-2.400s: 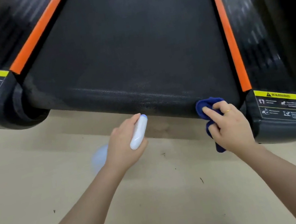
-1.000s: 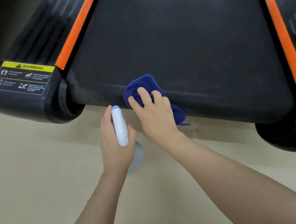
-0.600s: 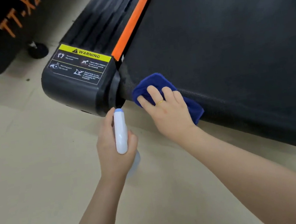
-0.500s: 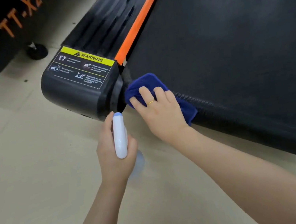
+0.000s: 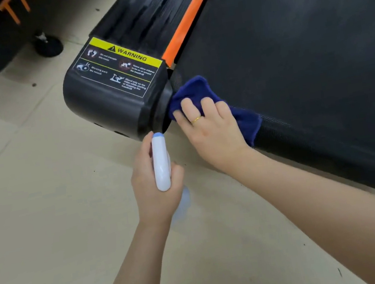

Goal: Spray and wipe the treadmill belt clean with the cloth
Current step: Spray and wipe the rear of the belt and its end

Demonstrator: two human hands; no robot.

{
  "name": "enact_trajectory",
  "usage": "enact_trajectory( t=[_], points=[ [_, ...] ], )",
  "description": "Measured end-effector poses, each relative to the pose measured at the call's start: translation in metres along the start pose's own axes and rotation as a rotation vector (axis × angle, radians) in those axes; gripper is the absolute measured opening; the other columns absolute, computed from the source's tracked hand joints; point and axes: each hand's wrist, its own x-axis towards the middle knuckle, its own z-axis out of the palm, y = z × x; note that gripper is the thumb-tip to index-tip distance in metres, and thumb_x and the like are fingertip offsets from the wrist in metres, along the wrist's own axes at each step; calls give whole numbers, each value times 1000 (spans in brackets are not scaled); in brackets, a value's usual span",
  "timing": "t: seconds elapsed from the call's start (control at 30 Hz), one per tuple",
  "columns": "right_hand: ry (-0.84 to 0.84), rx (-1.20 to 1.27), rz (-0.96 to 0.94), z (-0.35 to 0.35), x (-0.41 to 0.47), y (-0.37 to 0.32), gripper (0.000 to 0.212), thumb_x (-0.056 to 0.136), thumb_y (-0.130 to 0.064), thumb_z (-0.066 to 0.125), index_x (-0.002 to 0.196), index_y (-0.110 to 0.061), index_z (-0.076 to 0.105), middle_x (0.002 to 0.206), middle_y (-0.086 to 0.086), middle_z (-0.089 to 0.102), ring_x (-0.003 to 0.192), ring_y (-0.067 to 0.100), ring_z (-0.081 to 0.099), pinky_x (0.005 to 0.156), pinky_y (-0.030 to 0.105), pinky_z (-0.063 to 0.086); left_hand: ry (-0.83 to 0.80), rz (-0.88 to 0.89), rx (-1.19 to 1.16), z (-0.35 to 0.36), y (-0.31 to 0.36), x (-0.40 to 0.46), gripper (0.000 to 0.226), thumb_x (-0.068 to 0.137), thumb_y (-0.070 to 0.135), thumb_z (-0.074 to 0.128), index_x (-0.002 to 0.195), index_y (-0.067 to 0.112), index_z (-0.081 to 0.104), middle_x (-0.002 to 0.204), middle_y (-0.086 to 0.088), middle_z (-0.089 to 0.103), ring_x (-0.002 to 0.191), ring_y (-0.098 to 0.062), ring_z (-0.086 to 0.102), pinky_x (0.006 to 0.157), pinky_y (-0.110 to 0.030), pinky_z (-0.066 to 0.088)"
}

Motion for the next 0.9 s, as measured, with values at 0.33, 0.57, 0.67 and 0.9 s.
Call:
enact_trajectory(
  t=[0.33, 0.57, 0.67, 0.9],
  points=[
    [-24, 247, 120, -12, -59, 45, 46, 62, -5, 61, 108, -11, 62, 104, 9, 47, 75, 26, 40, 59, 33, 31, -180, -21, -27, 16, 5, 17, 53, 69, 13, 50, 122, 12, 52, 87, 12, 53, 77, -9, 49, 72, -18, 42],
    [-1, 255, -50, -6, -23, 9, 37, 76, -9, 38, 99, -15, 67, 104, 6, 55, 79, 26, 39, 64, 37, 26, -128, -67, -153, 14, 8, 10, 49, 67, 12, 55, 111, 31, 42, 84, 21, 61, 80, -3, 55, 69, -17, 45],
    [-21, 235, -155, -4, -9, 4, 44, 75, -11, 29, 96, -15, 68, 97, 5, 62, 79, 24, 35, 65, 35, 26, -150, -10, -212, 4, 2, 7, 52, 68, 5, 55, 107, 34, 35, 90, 2, 63, 81, -9, 57, 68, -9, 43],
    [-219, 181, 285, -12, 14, 20, 66, 49, -24, 74, 113, -12, 63, 102, 12, 56, 71, 28, 52, 57, 30, 34, -194, 125, -220, -11, -8, 11, 58, 68, -3, 54, 108, 31, 31, 89, -10, 61, 75, -17, 54, 67, -18, 44]
  ],
)
